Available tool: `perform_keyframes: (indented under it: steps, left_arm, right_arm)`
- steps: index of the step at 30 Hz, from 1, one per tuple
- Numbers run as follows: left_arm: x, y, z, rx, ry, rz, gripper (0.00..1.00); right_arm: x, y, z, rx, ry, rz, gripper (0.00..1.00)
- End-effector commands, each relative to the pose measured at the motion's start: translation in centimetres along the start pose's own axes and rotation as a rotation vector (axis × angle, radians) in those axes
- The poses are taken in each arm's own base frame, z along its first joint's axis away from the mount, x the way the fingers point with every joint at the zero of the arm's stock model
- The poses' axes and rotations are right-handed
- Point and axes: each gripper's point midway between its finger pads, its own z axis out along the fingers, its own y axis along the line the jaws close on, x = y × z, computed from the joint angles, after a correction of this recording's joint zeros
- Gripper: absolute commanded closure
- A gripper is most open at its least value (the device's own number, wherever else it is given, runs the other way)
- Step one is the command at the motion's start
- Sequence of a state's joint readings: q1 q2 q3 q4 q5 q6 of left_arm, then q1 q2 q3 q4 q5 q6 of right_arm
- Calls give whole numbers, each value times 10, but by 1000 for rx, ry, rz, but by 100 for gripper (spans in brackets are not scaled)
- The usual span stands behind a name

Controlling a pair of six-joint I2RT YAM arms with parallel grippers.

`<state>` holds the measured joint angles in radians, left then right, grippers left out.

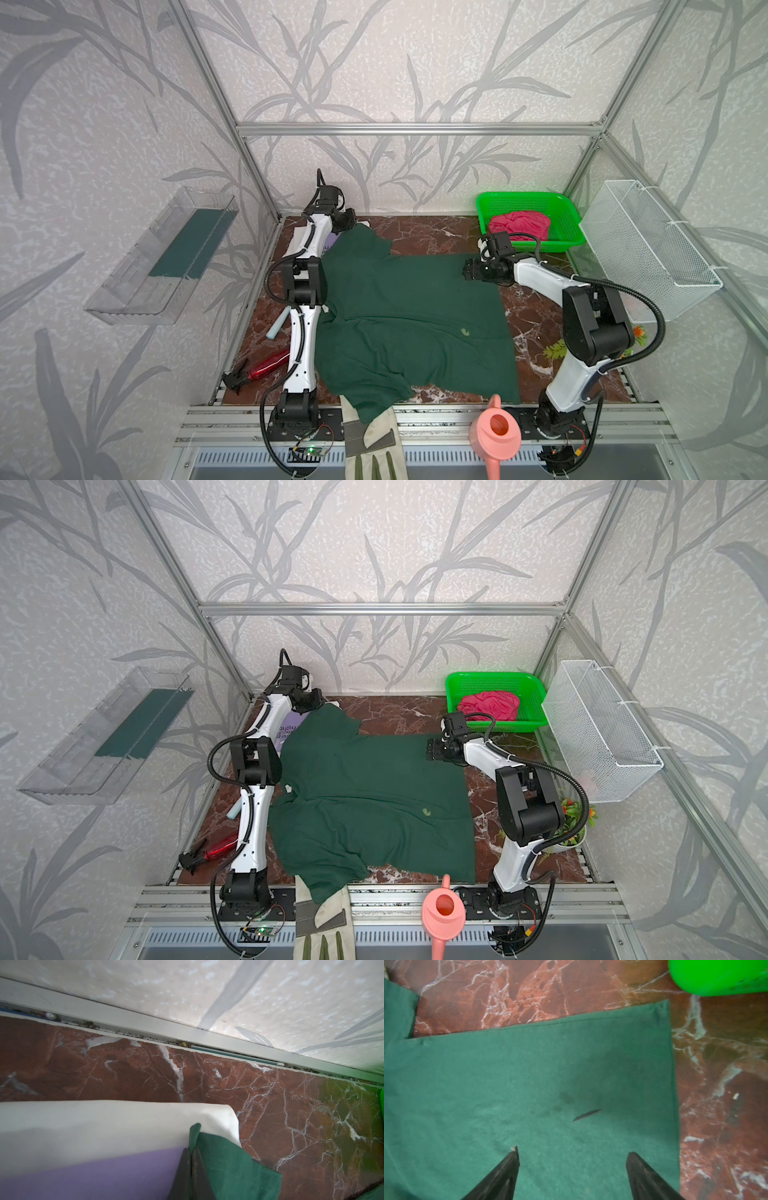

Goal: Fold and stack the t-shirts

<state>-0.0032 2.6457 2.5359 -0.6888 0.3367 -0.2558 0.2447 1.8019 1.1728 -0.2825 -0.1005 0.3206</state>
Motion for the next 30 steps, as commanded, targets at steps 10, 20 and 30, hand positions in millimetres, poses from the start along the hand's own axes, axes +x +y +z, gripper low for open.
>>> perform_keyframes:
  steps: [10,20,30]
  left_arm:
    - [-24,10,-96,-222,-90,-16,100]
    - [-2,43,-139,-317,-129,-127,100]
    - [27,70,-177,-369,-166,-207,100]
  right_arm:
    - [-16,-27,-7,159,-27,24,18]
    - [-43,-30,11,207,-63,28,29]
    - [-71,-25,34,221,-75,22,39]
